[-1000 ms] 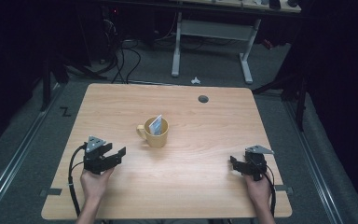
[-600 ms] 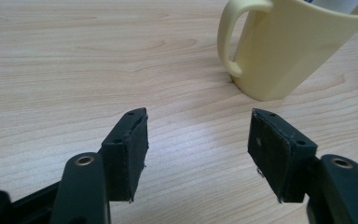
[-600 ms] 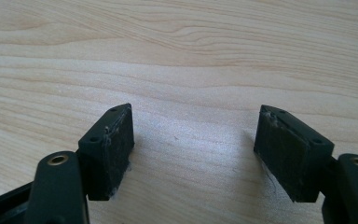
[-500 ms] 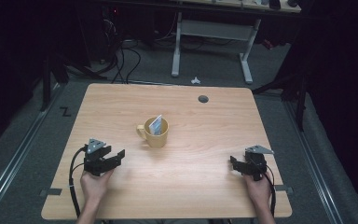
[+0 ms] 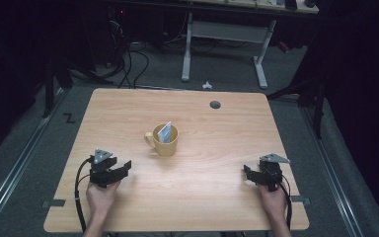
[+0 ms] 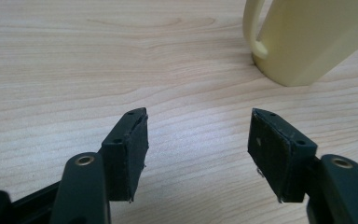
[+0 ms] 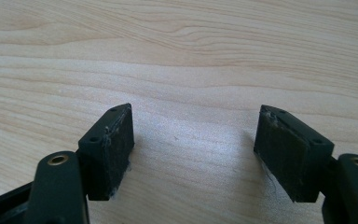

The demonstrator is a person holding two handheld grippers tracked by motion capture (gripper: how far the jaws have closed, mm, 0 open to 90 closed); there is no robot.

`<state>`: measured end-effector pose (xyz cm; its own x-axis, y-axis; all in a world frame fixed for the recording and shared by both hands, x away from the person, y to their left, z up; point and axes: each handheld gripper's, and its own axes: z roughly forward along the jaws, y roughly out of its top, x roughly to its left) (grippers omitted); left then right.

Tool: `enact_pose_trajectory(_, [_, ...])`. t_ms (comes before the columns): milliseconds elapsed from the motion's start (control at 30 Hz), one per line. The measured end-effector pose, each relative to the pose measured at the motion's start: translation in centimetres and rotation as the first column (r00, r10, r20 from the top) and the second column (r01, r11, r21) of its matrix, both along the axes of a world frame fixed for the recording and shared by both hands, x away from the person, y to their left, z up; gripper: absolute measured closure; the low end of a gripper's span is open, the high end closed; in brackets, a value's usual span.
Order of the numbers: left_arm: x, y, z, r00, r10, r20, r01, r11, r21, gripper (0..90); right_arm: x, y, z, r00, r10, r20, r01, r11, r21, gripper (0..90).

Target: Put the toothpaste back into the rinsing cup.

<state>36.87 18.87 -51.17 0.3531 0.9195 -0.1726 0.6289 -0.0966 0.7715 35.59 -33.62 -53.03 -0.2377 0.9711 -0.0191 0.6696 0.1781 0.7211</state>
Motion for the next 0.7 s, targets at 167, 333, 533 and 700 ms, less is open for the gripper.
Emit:
enact_pose_trajectory(167, [0.1, -0.2, -0.6, 0.9999, 0.009, -0.009, -0.008, 0.9999, 0.011, 38.4, 0.0, 0.0, 0.0, 1.0, 0.0, 0.0, 0.0, 1.0, 0.0, 28.5])
enact_pose_trajectory(333, [0.4, -0.5, -1.1, 0.9998, 0.007, -0.016, -0.007, 0.9994, 0.034, 38.4, 0.0, 0.0, 0.0, 1.0, 0.0, 0.0, 0.0, 1.0, 0.0, 28.5])
enact_pose_trajectory(533, [0.6, -0.9, -1.5, 0.9998, 0.007, -0.02, -0.006, 0.9986, 0.053, 38.5, 0.0, 0.0, 0.0, 1.0, 0.0, 0.0, 0.0, 1.0, 0.0, 28.5])
enact_pose_trajectory(700, [0.6, -1.1, -2.0, 0.9996, 0.012, -0.025, -0.01, 0.9978, 0.066, 38.4, 0.0, 0.0, 0.0, 1.0, -0.001, 0.0, 0.001, 1.0, 0.0, 28.4])
